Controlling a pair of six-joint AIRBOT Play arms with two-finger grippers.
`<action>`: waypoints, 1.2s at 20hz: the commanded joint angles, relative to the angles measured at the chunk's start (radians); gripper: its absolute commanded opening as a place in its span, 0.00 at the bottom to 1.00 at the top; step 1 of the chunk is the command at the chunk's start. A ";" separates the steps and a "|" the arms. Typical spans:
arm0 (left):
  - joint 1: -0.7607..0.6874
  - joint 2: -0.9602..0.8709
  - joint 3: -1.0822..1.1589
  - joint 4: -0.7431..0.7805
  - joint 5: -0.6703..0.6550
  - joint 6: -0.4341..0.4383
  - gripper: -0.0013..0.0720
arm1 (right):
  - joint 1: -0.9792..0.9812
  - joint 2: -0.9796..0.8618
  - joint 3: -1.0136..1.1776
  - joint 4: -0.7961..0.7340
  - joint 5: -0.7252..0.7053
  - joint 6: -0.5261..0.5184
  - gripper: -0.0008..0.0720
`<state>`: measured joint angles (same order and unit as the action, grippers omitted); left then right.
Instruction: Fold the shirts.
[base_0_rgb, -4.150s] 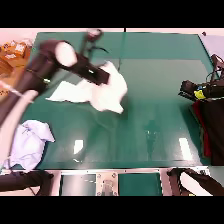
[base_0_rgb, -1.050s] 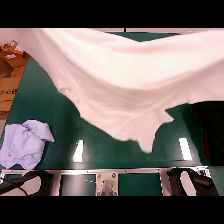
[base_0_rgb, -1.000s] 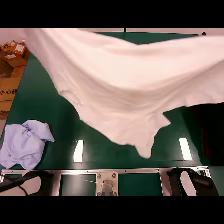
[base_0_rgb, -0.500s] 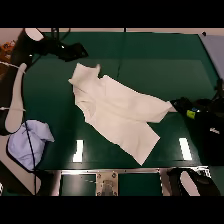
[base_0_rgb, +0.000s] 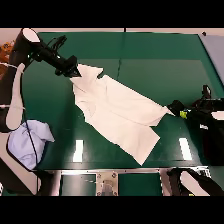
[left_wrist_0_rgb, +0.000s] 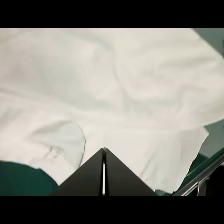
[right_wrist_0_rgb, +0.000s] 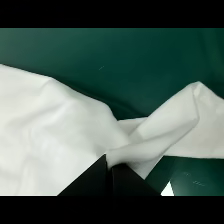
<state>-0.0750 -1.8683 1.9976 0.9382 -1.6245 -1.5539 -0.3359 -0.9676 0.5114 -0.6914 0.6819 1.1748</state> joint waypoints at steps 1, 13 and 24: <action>-0.097 0.136 -0.145 0.151 -0.050 -0.047 0.05 | -0.033 -0.018 0.013 -0.001 -0.024 -0.009 0.03; -0.496 0.712 -1.327 -0.050 0.772 -0.364 0.66 | -0.076 -0.021 0.014 -0.024 0.007 -0.005 0.03; -0.666 0.534 -1.418 -0.588 1.179 -0.129 0.62 | -0.076 -0.032 0.014 0.004 0.010 -0.006 0.03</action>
<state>-0.7258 -1.2987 0.5896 0.5041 -0.5133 -1.7947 -0.4118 -0.9939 0.5247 -0.6945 0.6914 1.1683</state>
